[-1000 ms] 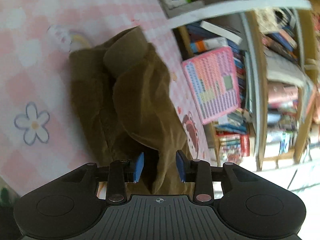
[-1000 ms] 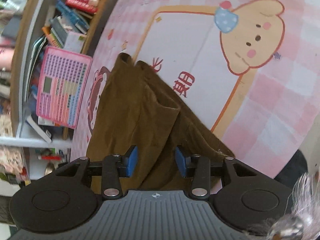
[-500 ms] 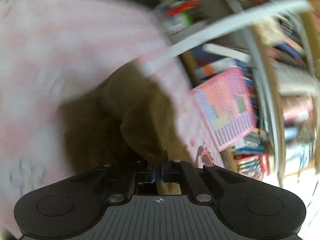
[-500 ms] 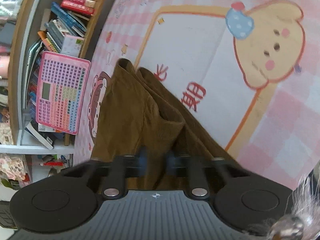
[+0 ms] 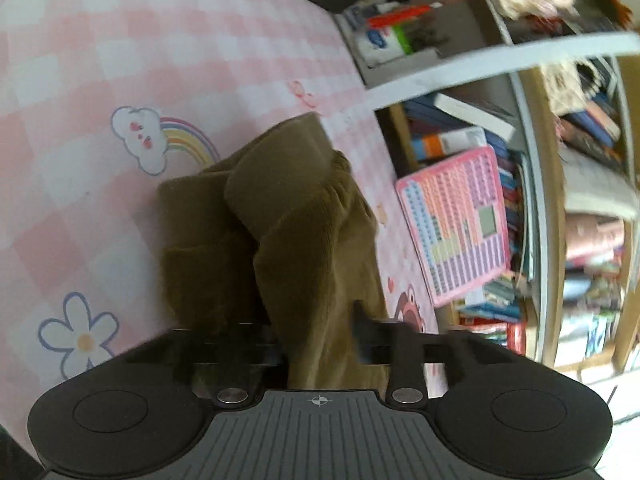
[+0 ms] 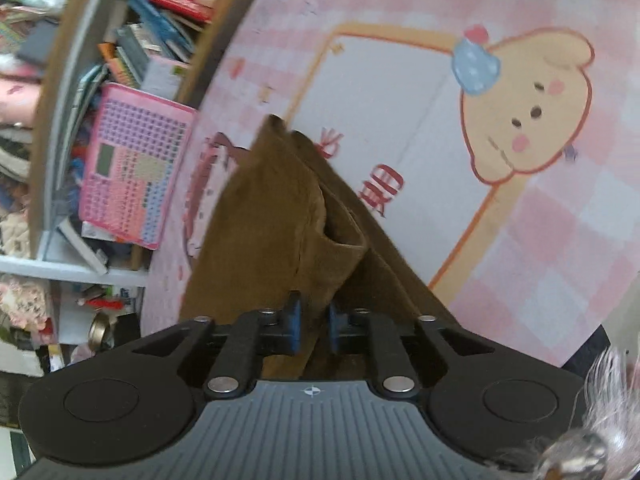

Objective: Fold clothes

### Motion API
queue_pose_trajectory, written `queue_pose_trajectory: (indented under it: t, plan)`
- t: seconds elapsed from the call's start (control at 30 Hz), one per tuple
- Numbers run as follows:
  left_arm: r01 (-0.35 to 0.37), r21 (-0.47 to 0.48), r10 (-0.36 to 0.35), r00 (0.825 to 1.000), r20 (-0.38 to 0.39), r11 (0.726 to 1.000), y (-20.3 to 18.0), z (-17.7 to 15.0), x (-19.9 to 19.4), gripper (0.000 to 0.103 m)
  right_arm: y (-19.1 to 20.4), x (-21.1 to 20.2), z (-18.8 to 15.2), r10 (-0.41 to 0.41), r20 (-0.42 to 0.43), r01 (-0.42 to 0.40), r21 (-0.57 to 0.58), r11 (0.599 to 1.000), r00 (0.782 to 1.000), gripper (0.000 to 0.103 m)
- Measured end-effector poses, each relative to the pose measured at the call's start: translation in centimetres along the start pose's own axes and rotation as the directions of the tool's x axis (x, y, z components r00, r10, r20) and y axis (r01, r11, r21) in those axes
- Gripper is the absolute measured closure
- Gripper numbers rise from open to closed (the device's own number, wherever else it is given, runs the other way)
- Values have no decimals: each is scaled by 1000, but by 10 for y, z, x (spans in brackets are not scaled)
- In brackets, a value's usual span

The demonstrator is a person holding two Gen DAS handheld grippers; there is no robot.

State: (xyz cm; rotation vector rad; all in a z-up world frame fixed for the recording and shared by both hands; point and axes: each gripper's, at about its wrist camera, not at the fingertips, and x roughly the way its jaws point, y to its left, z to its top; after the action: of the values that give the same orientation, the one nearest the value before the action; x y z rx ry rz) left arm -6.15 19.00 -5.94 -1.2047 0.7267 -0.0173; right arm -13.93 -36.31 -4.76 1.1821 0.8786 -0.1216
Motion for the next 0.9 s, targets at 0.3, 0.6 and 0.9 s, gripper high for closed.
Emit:
queue_pose_trajectory:
  t: [0.3, 0.6, 0.9]
  plan:
    - [51, 176, -57, 998, 30, 983, -73, 15, 5, 100, 92, -22, 37, 180, 129, -143, -250, 958, 975, 100]
    - [25, 180, -17, 999, -42, 983, -32, 16, -33, 99, 74, -72, -2, 167, 155, -104, -347, 932, 974, 100]
    - [-30, 184, 45, 996, -77, 982, -22, 16, -8, 99, 33, -20, -18, -45, 100, 69, -256, 964, 994, 100]
